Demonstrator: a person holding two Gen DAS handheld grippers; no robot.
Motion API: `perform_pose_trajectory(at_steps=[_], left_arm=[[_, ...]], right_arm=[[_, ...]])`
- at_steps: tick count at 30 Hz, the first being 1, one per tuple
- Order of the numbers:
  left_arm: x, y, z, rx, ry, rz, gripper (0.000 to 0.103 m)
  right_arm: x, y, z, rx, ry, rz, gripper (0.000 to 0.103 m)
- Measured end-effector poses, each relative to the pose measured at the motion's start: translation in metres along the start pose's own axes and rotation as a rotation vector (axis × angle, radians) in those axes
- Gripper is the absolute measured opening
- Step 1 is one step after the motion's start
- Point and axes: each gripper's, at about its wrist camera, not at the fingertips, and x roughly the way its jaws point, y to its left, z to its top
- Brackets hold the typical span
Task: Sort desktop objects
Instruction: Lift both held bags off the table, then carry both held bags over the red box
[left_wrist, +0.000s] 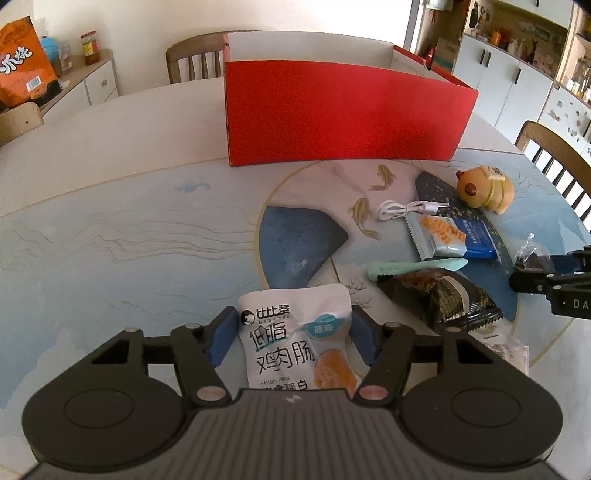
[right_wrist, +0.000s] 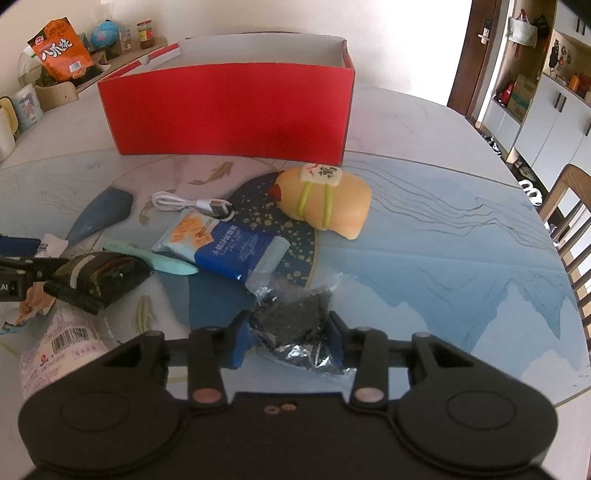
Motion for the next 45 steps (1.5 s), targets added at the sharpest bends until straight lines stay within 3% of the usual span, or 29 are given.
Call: perform_pose_trajectory(at_steps=[22, 33, 45], left_arm=[[-0.018, 0.0, 0.012, 0.013, -0.002, -0.024, 0.064], [-0.041, -0.008, 0.041, 0.029, -0.015, -0.055, 0.064], [-0.057, -0.01, 0.082, 0.036, -0.015, -0.105, 0.064]], right_arm=[[-0.029, 0.014, 0.014, -0.023, -0.044, 0.029, 0.04], [-0.044, 0.021, 0.036, -0.045, -0.044, 0.02, 0.04], [-0.065, 0.018, 0.067, -0.003, -0.059, 0.1, 0.04]])
